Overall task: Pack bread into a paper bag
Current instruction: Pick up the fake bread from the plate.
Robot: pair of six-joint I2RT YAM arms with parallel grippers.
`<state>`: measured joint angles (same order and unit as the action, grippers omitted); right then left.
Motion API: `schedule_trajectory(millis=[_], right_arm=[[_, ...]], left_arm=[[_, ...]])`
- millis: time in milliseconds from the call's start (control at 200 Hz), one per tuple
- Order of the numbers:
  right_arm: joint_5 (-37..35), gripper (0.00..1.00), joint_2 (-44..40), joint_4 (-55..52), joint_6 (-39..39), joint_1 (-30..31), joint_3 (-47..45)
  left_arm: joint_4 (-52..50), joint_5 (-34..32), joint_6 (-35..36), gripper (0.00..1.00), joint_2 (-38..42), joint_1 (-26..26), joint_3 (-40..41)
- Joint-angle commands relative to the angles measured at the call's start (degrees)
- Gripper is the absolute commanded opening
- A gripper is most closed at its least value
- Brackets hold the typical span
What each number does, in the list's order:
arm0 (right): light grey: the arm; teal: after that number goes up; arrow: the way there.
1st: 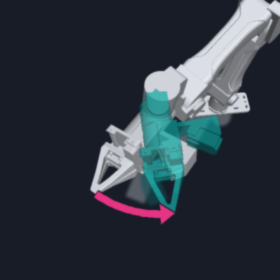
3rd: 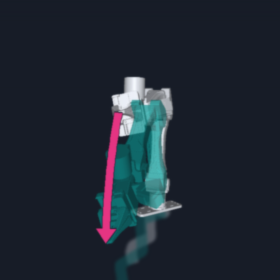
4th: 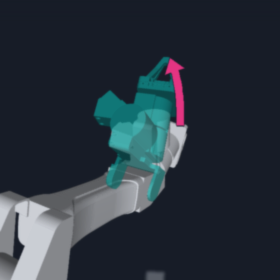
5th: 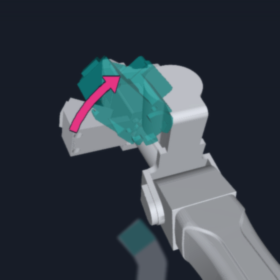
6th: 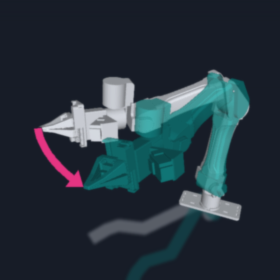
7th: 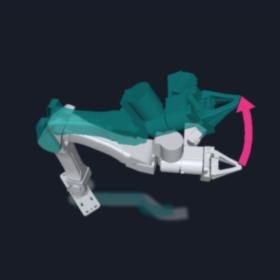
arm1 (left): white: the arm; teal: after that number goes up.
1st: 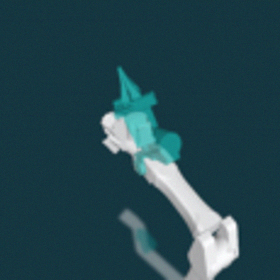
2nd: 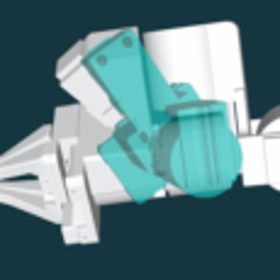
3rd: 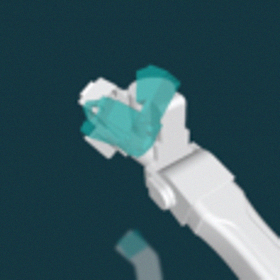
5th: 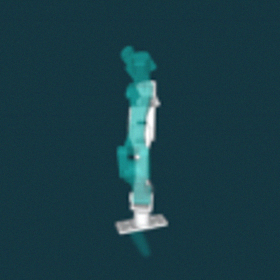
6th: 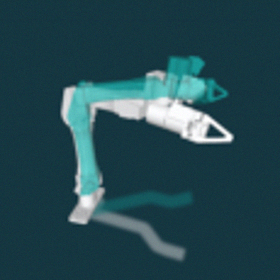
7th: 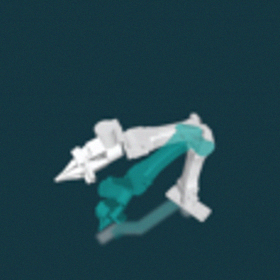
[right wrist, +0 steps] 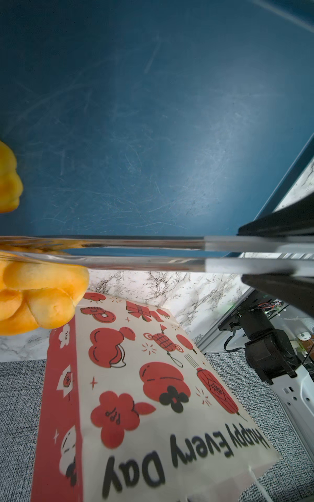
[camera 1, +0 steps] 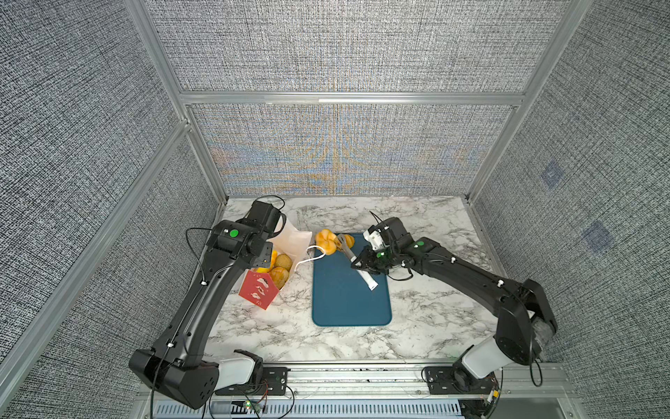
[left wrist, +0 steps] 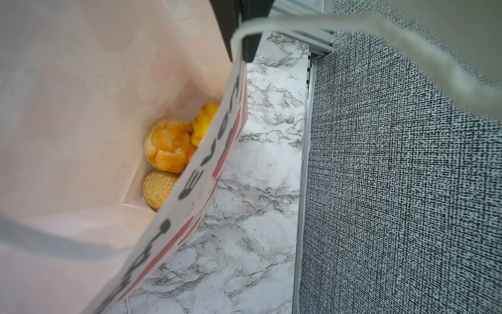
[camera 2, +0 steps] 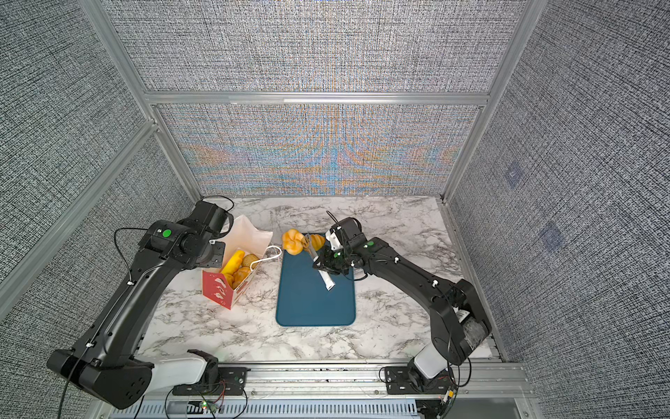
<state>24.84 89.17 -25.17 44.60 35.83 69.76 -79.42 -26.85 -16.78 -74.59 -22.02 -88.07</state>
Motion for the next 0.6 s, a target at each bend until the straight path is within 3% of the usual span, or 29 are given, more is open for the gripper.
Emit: schedule_trajectory(millis=[0,596], right_arm=[[-0.84,0.15,-1.89,-1.48,-1.26,-1.07,1.61],[-0.52,0.16,-6.20,-11.71,-3.03,-5.08,16.78]], left_arm=[[0.61,0.02,-0.01,0.02,-0.25,-0.04,-0.76],[0.96,1.54,-0.18,0.02,-2.58,-0.13,-2.83]])
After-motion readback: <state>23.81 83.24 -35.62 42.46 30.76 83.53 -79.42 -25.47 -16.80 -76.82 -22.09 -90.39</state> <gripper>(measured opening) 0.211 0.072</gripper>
